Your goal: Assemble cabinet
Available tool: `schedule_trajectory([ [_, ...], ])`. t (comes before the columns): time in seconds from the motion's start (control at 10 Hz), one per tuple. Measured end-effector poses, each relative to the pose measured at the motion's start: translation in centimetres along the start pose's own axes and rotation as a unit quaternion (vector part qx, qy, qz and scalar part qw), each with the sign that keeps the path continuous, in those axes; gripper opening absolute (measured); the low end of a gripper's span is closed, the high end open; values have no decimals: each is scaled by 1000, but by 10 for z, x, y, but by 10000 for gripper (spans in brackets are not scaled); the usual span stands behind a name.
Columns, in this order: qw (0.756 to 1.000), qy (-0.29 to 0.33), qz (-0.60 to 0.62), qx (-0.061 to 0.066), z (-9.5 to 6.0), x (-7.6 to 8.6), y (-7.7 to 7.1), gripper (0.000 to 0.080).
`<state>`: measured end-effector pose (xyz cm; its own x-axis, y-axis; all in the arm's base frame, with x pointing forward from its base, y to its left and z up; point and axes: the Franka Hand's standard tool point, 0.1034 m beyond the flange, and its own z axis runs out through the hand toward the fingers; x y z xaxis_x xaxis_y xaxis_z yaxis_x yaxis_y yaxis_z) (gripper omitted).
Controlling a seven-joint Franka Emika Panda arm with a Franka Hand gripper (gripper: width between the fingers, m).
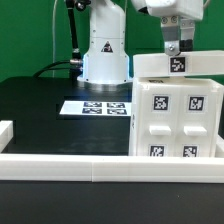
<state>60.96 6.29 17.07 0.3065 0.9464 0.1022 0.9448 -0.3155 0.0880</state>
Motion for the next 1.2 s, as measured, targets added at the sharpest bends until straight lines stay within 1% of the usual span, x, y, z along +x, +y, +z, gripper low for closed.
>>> schedule_trajectory([
  [0.4,1000,-5,11,4,9,-1,-3,797],
  [0.5,1000,-6,15,5,10,-1,-3,701],
  [0.6,1000,-6,16,5,10,-2,-3,567],
  [1.0,999,-7,50,4,10,-5,-1,557],
  [1.1,997,-6,78,5,10,-4,-1,557],
  [1.2,989,-7,150,4,10,-4,-2,557],
])
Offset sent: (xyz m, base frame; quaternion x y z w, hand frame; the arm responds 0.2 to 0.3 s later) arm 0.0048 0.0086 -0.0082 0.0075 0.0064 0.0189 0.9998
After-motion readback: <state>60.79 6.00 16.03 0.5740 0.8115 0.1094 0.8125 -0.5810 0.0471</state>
